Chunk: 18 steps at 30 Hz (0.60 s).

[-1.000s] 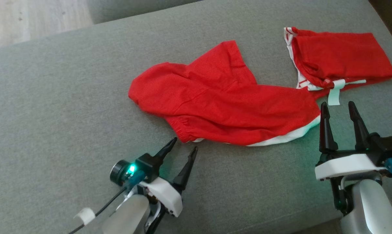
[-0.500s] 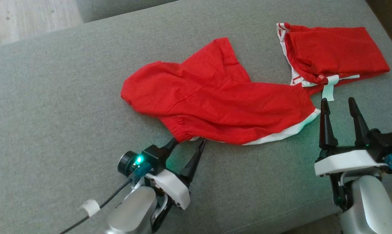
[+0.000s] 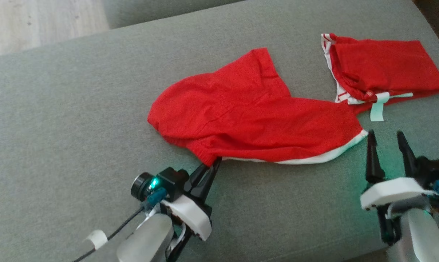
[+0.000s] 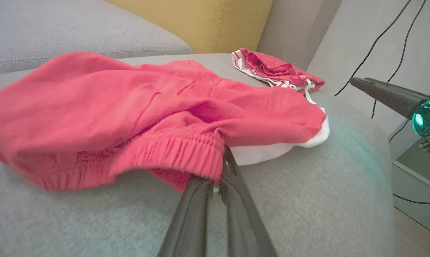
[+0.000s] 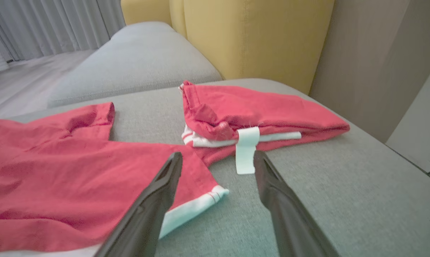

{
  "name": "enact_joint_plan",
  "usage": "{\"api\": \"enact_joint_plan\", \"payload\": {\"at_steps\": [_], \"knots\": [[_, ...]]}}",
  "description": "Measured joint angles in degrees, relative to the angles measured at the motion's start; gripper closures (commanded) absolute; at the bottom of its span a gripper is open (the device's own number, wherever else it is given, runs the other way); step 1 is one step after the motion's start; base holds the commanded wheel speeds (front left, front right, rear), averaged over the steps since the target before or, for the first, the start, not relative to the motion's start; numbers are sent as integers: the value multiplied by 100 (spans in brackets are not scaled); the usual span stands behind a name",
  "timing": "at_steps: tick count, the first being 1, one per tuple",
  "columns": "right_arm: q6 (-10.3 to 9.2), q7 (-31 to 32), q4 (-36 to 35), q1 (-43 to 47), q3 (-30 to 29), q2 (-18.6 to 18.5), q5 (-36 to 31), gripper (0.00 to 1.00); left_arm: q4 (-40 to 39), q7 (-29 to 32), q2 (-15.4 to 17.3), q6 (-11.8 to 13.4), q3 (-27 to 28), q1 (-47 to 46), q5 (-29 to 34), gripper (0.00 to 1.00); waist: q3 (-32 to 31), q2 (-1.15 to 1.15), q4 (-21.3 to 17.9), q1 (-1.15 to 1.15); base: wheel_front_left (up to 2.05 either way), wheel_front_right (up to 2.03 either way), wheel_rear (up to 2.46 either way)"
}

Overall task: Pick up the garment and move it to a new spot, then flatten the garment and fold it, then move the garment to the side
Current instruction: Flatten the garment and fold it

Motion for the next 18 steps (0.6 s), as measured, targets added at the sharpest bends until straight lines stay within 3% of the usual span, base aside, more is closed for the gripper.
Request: {"api": "enact_joint_plan", "payload": {"at_steps": [5,10,18], "knots": [[0,229,535,0,-435,0,-138,0,-56,0,104,0,-60,160,78,100,-143,0,146,-1,0,0,0],[0,358,1176,-99,-503,1,-75,0,-79,0,288,0,-314,159,108,100,-229,0,295,-1,0,0,0],[0,450,2174,-597,-492,1,-116,0,34,51,561,0,-1202,40,-130,100,-277,0,439,0,0,0,0]]}}
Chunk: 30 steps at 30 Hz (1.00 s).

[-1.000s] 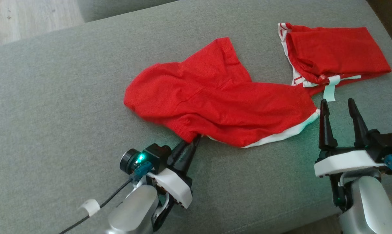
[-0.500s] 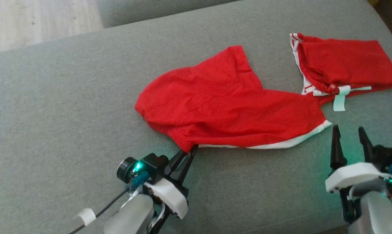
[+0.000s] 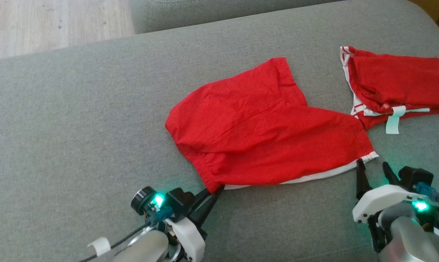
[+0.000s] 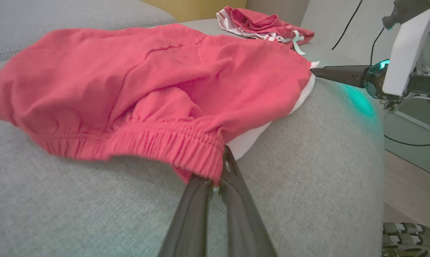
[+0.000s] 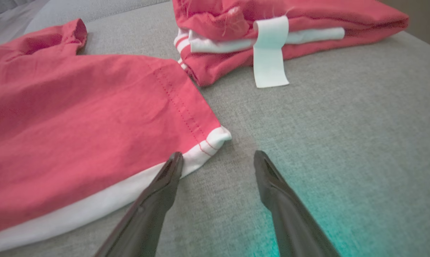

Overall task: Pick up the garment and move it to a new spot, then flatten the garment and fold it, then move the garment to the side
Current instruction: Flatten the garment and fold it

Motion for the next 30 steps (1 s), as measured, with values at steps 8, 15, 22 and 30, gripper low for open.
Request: {"api": "enact_joint_plan", "payload": {"at_steps": [8,15,22,30], "knots": [[0,-179,552,-372,-87,-4,-74,0,-48,210,223,0,-589,-209,-339,100,-25,0,32,0,0,0,0],[0,-280,883,-582,-44,-9,-74,100,-105,308,398,0,-870,-324,-528,100,-89,0,69,1,0,0,0],[0,-410,730,-586,352,-9,83,100,-218,371,657,0,-984,-324,-642,100,-283,0,110,0,0,0,0],[0,-461,-258,-595,1027,-9,370,100,-714,370,1112,58,-768,-425,-791,100,-602,0,123,0,0,0,0]]}}
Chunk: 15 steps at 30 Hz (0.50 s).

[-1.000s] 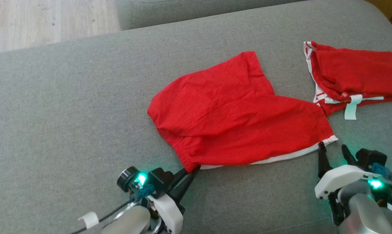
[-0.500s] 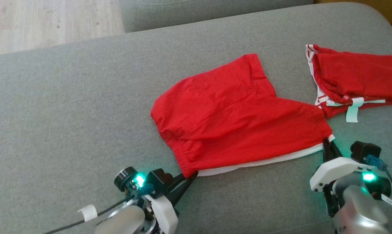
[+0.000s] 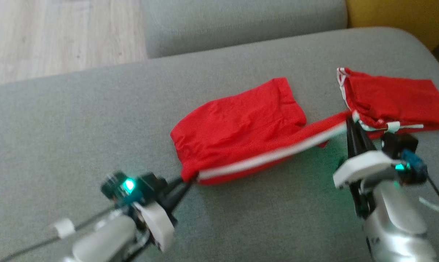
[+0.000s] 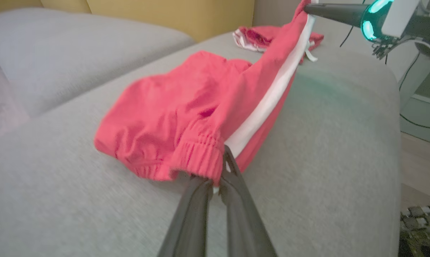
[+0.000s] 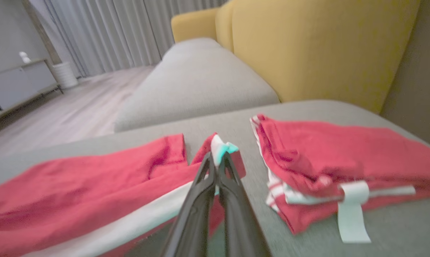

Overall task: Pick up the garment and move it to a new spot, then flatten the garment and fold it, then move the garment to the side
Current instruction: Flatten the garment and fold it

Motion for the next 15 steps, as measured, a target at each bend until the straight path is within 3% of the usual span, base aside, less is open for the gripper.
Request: {"api": "enact_joint_plan", "payload": {"at_steps": [8,15], "knots": [[0,444,-1712,-595,761,-394,389,100,-1195,455,834,-4,461,-901,-212,100,-422,0,67,0,0,0,0],[0,958,-2841,-1229,810,-532,436,100,-2001,846,1336,-8,880,-1788,-477,100,-662,0,173,0,0,0,0]]}}
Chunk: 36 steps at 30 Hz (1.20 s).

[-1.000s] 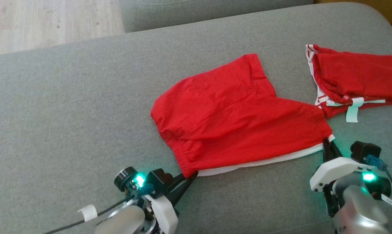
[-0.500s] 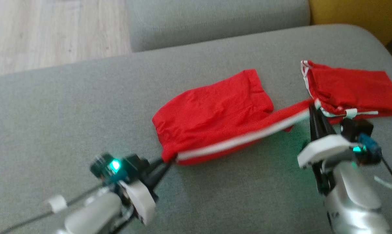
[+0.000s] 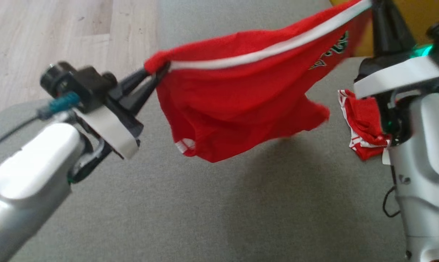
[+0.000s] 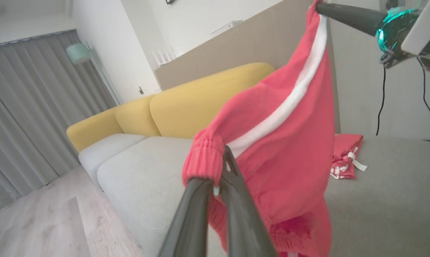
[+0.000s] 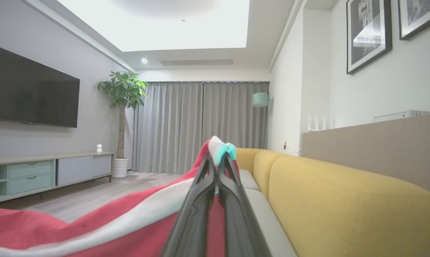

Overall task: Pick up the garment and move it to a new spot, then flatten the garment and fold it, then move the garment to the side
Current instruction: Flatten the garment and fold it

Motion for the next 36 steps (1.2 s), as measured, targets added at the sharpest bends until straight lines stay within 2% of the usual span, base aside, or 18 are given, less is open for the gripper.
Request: {"api": "enact_joint_plan", "payload": {"at_steps": [3,10,15,18,22,25,30,33,36], "knots": [[0,175,-341,10,-127,13,-73,100,-343,110,146,11,152,-55,-166,100,-53,0,56,0,0,0,0],[0,712,-1224,619,-456,203,-314,100,-1323,174,553,360,397,185,-547,100,38,0,144,0,0,0,0],[0,1096,-1401,608,-571,233,-443,100,-1399,271,671,388,436,307,-631,100,319,0,159,0,0,0,0],[0,1283,-1227,169,-565,252,-453,100,-1259,335,643,289,521,92,-721,100,631,0,157,0,0,0,0],[0,1207,-296,-1129,-398,116,-557,100,-457,352,476,78,510,-938,-383,100,1200,0,153,2,0,0,0],[0,887,687,-2174,-177,38,-719,100,365,35,248,-3,548,-1820,-163,100,1619,0,131,3,0,0,0],[0,-170,2089,-3729,-268,119,-1170,100,1697,-801,-137,-53,723,-3062,99,100,2233,0,65,4,0,0,0],[0,-740,2735,-4302,-525,201,-1406,100,2210,-1093,-389,-55,710,-3494,133,100,2497,0,42,3,0,0,0],[0,-928,3378,-4375,-697,219,-1545,100,2444,-1230,-622,-55,598,-3567,47,100,2663,-1,57,3,0,0,0]]}}
